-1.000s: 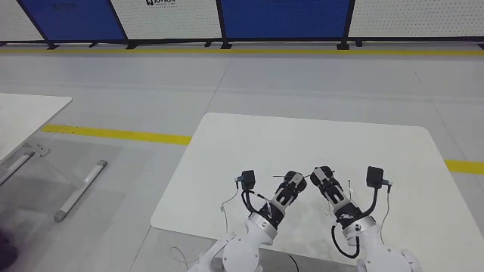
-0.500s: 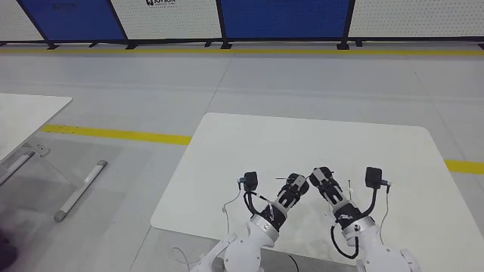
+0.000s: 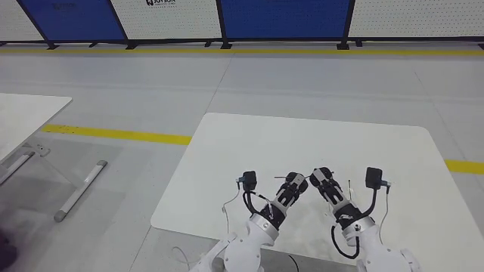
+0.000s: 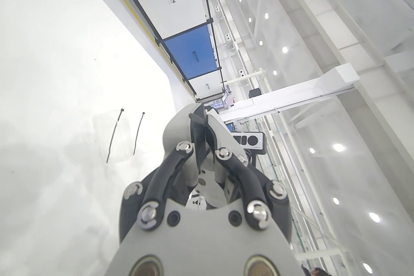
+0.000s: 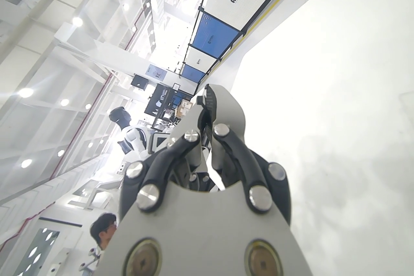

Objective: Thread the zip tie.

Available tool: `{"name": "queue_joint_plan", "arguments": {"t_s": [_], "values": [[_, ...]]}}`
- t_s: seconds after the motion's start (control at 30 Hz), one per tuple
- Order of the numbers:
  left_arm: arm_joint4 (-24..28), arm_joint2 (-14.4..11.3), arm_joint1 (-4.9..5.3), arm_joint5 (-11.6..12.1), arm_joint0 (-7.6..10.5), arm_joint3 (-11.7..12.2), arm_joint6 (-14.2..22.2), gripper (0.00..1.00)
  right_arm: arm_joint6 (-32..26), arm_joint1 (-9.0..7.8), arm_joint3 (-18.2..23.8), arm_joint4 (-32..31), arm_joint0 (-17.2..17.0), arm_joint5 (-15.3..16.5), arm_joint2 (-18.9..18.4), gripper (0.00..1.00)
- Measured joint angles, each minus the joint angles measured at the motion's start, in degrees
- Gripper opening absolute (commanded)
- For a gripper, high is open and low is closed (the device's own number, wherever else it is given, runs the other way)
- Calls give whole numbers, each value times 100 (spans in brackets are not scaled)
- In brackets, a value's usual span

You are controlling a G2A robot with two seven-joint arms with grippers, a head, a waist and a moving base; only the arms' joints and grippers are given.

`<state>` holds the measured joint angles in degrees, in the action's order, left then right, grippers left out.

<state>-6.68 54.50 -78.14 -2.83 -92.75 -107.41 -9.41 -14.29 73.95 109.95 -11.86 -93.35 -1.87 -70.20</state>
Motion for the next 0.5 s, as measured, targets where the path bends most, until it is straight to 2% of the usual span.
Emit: {"name": "queue_joint_plan", "arguments": {"t_s": [0.07,0.2,0.23,0.27,0.3,0.4,0.47,0.5], "values": [[-24,-12,-4,-10,8,34,-46,0,16,-2,5,10,-8,22,-5,61],[-86,-33,-10,-41,28,92,-127,0,57,-9,20,-81,-28,74,2,69],[-93,-38,-12,-51,34,100,-140,0,66,-10,28,-103,-38,85,7,66],[-99,-43,-14,-57,38,104,-153,0,75,-11,36,-119,-47,95,11,57],[-102,-49,-16,-60,42,107,-168,0,89,-13,45,-137,-57,109,12,52],[-99,-57,-20,-64,48,108,-203,0,118,-18,60,-164,-88,147,5,46],[-91,-60,-23,-67,50,109,-219,0,125,-22,64,-170,-108,166,-6,38],[-87,-61,-24,-67,51,109,-226,0,129,-25,65,-170,-119,177,-16,29]]}}
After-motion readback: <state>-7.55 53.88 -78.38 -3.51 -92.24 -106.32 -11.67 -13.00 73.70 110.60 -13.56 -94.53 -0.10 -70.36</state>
